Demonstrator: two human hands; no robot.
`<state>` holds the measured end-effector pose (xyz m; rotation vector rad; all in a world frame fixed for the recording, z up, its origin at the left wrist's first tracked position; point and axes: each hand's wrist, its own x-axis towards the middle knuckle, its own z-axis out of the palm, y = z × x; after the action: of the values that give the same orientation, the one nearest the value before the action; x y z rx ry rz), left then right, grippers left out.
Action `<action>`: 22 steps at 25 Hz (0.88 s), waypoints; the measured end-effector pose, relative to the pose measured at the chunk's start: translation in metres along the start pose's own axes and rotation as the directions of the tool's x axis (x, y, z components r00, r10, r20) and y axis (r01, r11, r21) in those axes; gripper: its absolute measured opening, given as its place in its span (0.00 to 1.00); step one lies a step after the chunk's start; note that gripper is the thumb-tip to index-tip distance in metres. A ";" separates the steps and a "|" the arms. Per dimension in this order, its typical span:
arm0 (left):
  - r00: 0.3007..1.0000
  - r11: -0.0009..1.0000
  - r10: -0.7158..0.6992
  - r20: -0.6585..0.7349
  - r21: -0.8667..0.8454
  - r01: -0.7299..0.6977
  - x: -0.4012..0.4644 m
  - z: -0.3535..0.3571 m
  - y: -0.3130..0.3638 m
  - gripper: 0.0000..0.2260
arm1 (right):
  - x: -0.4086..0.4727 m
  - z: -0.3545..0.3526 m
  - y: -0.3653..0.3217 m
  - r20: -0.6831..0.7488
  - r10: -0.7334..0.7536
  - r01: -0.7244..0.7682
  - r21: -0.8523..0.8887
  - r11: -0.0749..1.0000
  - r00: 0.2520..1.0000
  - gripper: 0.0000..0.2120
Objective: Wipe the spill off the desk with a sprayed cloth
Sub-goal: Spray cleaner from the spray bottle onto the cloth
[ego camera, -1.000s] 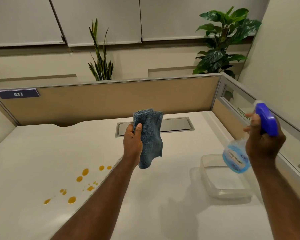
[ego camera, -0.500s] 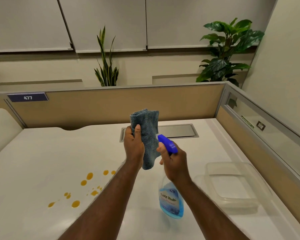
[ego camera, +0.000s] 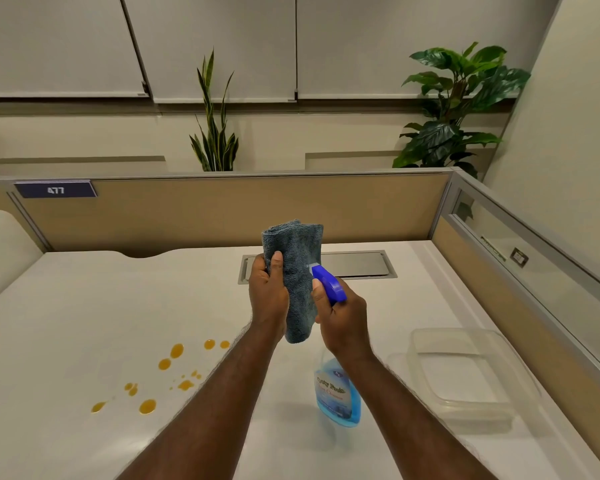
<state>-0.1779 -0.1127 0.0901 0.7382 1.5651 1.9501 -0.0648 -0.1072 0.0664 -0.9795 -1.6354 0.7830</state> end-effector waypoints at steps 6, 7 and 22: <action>1.000 1.000 -0.003 0.005 0.015 0.003 -0.002 0.002 -0.001 0.10 | -0.002 -0.005 0.001 -0.028 -0.033 0.032 -0.017 0.999 0.999 0.02; 1.000 1.000 -0.003 0.001 0.020 0.003 -0.002 0.002 -0.001 0.10 | -0.002 -0.005 0.002 -0.031 -0.033 0.033 -0.016 0.999 0.999 0.02; 1.000 0.999 -0.026 0.004 -0.042 0.027 -0.004 -0.003 -0.002 0.08 | -0.016 -0.004 0.017 -0.073 -0.027 0.026 -0.010 1.000 0.997 0.04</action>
<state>-0.1770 -0.1168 0.0876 0.6998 1.5201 1.9553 -0.0551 -0.1140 0.0457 -0.9797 -1.5870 0.7149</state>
